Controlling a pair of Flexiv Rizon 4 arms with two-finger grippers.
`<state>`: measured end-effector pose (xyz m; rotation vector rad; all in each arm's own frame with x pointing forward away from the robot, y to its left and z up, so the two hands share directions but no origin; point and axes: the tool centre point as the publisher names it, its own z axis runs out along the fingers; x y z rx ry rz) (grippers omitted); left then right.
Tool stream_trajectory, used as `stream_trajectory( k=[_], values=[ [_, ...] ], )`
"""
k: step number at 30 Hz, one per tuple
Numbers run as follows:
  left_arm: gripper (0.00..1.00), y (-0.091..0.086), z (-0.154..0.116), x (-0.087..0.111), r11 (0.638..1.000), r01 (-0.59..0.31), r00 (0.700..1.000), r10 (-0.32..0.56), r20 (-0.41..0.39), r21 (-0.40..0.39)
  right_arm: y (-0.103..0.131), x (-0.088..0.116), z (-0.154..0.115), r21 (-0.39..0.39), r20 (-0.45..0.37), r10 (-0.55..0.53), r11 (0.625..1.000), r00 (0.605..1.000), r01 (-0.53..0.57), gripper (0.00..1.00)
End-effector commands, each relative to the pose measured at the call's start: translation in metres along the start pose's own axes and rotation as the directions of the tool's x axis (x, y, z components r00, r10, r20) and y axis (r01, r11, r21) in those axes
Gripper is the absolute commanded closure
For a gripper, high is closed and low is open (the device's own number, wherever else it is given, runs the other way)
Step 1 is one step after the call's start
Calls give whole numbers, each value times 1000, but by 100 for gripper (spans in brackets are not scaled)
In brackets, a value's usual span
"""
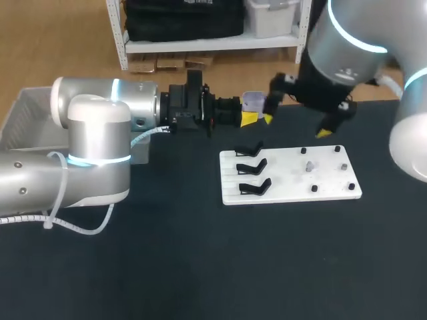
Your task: Pick up each earbud case from the left stands, insert the matching earbuds, close the lid, and place the case in the box.
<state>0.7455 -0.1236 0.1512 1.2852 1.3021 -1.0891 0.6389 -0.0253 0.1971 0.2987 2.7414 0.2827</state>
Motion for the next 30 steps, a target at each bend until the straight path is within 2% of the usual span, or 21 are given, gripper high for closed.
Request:
stream_trajectory(
  k=[1, 4, 9, 19, 26, 30],
  values=[
    [100, -1, 0, 1, 1000, -4, 1000, 4, 6, -3, -26, 5, 20, -32, 28, 27, 999, 999, -26, 0],
    [100, -1, 0, 1, 1000, -4, 1000, 4, 6, -3, -39, 6, 37, -24, 16, 47, 999, 999, -47, 0],
    [100, -1, 0, 1, 1000, -4, 1000, 4, 6, -3, -51, 7, 66, -60, -27, 52, 997, 998, -53, 0],
    [100, -1, 0, 1, 1000, -4, 1000, 4, 6, -3, -71, 5, 125, 3, -110, 65, 998, 992, -65, 0],
    [100, -1, 0, 1, 1000, -4, 1000, 4, 6, -3, -79, -2, 152, 27, -135, 73, 997, 988, -70, 0],
    [100, -1, 0, 1, 1000, -4, 1000, 4, 6, -3, -80, -5, 160, 28, -141, 84, 996, 987, -81, 8]
  ],
)
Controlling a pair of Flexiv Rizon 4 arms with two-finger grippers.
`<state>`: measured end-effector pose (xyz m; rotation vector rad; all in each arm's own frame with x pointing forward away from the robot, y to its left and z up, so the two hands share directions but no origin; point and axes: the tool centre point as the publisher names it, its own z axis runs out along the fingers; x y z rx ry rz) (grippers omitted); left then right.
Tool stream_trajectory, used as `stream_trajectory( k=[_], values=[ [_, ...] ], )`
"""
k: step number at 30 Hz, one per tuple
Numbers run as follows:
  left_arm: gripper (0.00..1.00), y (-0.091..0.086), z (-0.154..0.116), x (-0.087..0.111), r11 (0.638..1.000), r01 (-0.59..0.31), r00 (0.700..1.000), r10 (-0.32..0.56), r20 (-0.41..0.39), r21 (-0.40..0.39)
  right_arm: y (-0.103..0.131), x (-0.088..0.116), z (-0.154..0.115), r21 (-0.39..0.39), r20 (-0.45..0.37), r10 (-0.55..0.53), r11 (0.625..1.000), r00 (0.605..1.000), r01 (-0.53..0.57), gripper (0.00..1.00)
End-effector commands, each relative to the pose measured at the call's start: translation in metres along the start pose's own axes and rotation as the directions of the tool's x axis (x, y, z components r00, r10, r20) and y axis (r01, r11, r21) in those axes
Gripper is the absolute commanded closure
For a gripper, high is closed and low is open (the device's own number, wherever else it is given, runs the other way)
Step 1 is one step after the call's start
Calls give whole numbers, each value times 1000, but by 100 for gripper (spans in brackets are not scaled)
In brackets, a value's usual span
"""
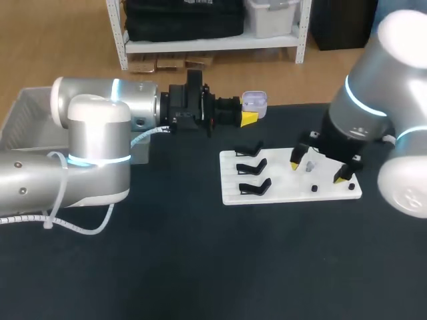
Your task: Pick up each earbud case from the left stands, insert the matching earbuds, close the lid, and place the case in the box.
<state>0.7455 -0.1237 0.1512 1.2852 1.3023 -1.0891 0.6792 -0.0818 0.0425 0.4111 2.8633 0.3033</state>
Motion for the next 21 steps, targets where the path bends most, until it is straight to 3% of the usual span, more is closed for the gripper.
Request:
stream_trajectory(
  k=[1, 4, 7, 9, 21],
  values=[
    [100, -1, 0, 1, 1000, -4, 1000, 4, 6, -3, 4, -8, 12, 0, -15, 2, 1000, 1000, -2, 9],
    [100, -1, 0, 1, 1000, -4, 1000, 4, 6, -3, 6, -12, 14, -8, -7, -17, 1000, 1000, 17, 14],
    [100, -1, 0, 1, 1000, -4, 1000, 4, 6, -3, 8, -14, 16, -10, -11, -17, 1000, 1000, 17, 44],
    [100, -1, 0, 1, 1000, -4, 1000, 4, 6, -3, 10, -16, 16, -14, -10, -23, 1000, 1000, 22, 51],
    [100, -1, 0, 1, 1000, -4, 1000, 4, 6, -3, 14, -21, 24, -18, -15, -29, 999, 999, 28, 53]
  ],
)
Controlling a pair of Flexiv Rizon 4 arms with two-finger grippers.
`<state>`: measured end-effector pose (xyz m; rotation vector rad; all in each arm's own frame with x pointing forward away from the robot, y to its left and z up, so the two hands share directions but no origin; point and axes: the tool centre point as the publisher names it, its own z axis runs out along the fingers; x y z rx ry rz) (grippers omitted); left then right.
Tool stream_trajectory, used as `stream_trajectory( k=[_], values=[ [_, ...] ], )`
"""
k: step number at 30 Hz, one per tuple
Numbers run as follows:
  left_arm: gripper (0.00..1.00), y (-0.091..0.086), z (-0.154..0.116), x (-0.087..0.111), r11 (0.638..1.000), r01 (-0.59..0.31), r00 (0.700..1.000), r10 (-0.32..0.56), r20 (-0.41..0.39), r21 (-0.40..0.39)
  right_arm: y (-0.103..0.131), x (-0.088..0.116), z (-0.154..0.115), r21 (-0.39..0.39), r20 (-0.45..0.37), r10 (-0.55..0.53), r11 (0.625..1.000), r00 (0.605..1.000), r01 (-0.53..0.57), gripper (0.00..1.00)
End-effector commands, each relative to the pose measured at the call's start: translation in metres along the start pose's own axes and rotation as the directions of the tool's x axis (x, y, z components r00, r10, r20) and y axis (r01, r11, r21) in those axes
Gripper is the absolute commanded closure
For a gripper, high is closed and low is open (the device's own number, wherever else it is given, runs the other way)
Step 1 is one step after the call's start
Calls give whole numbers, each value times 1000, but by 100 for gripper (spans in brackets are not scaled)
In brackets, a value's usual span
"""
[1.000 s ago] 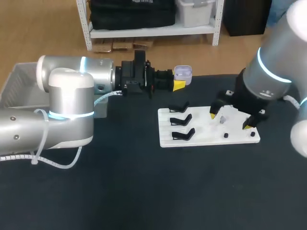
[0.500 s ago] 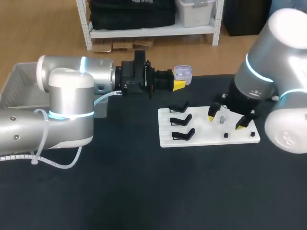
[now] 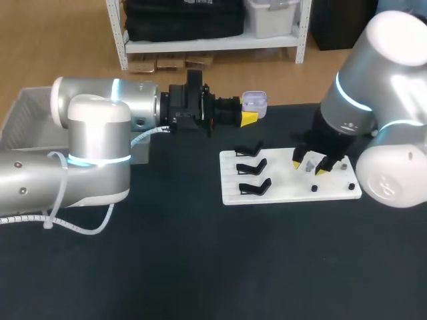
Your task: Pick up each earbud case from the left stands, insert the matching earbuds, close the lid, and place the case in the box.
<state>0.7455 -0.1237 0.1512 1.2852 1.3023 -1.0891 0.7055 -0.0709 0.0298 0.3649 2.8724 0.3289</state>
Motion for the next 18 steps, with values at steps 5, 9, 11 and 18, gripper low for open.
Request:
stream_trajectory(
  k=[5, 9, 11, 18],
  values=[
    [100, -1, 0, 1, 1000, -4, 1000, 4, 6, -3, -3, -3, 5, 8, -8, 2, 1000, 1000, -2, 54],
    [100, -1, 0, 1, 1000, -4, 1000, 4, 6, -3, -4, -4, 5, 16, -7, 2, 1000, 1000, -2, 55],
    [100, -1, 0, 1, 1000, -4, 1000, 4, 6, -3, -5, -4, 5, 19, -6, 2, 1000, 1000, -2, 56],
    [100, -1, 0, 1, 1000, -4, 1000, 4, 6, -3, -7, -7, 7, 30, -4, 6, 1000, 1000, -5, 58]
  ],
)
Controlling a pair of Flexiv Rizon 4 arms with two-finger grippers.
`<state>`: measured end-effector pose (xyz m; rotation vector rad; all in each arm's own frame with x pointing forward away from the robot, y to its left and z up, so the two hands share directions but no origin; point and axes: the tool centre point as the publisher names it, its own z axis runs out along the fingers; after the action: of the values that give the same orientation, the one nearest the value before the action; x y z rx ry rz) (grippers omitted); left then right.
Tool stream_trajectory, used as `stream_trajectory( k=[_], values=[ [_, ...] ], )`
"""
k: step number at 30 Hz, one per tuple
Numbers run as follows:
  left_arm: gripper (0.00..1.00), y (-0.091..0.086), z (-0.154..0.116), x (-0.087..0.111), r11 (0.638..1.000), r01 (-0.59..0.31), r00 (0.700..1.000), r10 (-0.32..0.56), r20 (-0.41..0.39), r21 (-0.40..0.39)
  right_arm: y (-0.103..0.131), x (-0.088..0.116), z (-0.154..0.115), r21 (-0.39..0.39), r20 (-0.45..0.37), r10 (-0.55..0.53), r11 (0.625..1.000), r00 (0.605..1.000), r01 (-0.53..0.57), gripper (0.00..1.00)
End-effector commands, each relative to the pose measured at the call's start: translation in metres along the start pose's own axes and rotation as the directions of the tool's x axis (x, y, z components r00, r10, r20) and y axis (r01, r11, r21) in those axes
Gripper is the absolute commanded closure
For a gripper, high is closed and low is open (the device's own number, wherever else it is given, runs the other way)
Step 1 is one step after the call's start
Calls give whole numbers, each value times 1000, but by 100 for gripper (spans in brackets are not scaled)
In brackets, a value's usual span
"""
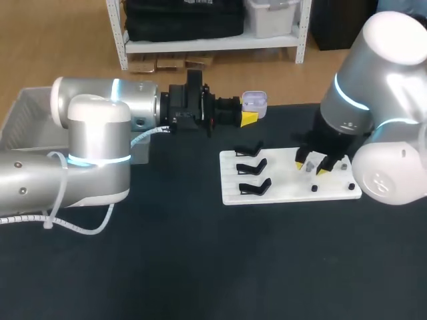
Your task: Pick up each earbud case from the left stands, insert the matching earbuds, close the lid, and place the case in the box.
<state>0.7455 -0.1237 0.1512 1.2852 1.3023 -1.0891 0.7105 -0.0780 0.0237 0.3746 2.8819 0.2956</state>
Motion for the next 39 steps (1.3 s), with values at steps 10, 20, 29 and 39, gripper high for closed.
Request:
stream_trajectory(
  k=[10, 20, 29, 39],
  values=[
    [100, -1, 0, 1, 1000, -4, 1000, 4, 6, -3, -1, -2, 1, 25, 1, 13, 1000, 1000, -13, 65],
    [100, -1, 0, 1, 1000, -4, 1000, 4, 6, -3, -1, -1, 2, 36, -3, 19, 999, 1000, -19, 73],
    [100, -1, 0, 1, 1000, -4, 1000, 4, 6, -3, -1, -1, 3, 41, -8, 27, 999, 1000, -27, 89],
    [100, -1, 0, 1, 1000, -4, 1000, 4, 6, -3, -3, 0, -7, 63, -6, 45, 997, 999, -44, 100]
  ],
)
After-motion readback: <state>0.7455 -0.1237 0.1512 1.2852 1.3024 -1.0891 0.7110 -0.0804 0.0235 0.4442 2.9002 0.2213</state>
